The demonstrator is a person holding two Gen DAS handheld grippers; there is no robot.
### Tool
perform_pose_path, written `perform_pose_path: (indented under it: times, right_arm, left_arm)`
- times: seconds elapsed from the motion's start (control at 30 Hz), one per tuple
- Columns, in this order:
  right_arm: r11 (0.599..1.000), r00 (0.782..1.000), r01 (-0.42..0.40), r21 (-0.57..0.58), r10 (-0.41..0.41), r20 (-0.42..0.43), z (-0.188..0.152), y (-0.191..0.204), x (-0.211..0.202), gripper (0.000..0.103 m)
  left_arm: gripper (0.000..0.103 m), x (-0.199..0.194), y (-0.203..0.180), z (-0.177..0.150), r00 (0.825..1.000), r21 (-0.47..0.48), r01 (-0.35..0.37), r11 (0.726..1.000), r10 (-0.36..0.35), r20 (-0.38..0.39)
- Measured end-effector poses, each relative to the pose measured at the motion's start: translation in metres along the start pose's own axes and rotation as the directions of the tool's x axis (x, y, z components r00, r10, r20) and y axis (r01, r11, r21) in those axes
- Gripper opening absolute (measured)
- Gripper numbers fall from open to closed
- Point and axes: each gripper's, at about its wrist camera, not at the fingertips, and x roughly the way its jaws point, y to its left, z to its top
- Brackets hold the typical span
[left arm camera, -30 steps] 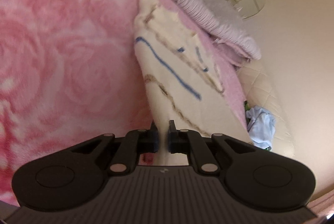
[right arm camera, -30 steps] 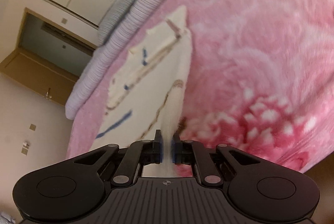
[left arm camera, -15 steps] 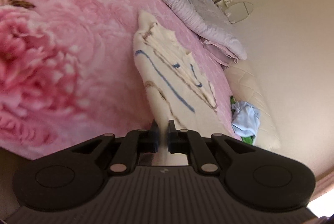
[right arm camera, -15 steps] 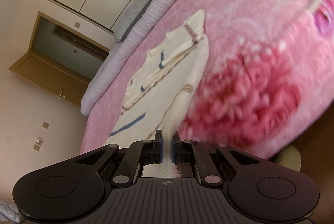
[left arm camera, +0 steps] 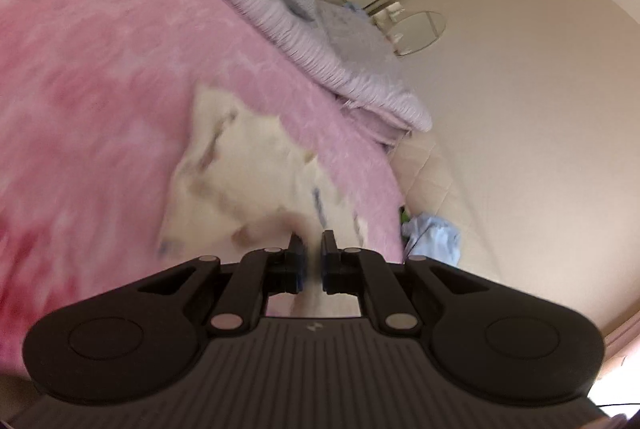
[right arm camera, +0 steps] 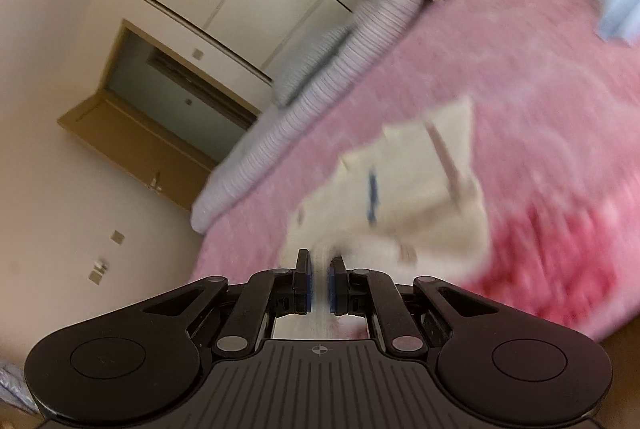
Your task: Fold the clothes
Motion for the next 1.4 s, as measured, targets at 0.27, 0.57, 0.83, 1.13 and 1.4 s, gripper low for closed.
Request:
perform_pose_path:
  times: [0.27, 0.57, 0.83, 1.13, 1.4]
  right_arm:
    - [0.968, 0.985, 0.138, 0.211, -0.156, 0.075, 0.116, -0.076, 0.134, 0.030]
    - [0.945, 0.946, 0.325, 0.031, -0.325, -0.001, 0.105, -0.116, 0.176, 0.042]
    - [0.922, 0.930, 0.359, -0.142, -0.367, -0.029, 0.104, -0.122, 0.211, 0.042]
    - [0.890, 0.904, 0.396, -0.224, -0.421, -0.073, 0.118, -0.133, 0.242, 0.042]
    - [0.824, 0.886, 0.414, -0.387, -0.462, -0.035, 0.111, -0.111, 0.249, 0.010]
  left_arm:
    - [0.015, 0.145, 0.039, 0.121, 0.990, -0.038, -0.139, 0.990, 0.140, 0.034]
    - [0.024, 0.189, 0.080, 0.122, 0.966, 0.035, -0.246, 0.969, 0.248, -0.078]
    - [0.026, 0.218, 0.084, 0.124, 0.965, 0.081, -0.229, 0.970, 0.237, -0.113]
    - [0.030, 0.259, 0.069, 0.125, 0.942, 0.218, -0.244, 0.945, 0.285, -0.176]
    - [0.008, 0.258, 0.048, 0.111, 0.954, 0.431, -0.231, 0.872, 0.290, -0.076]
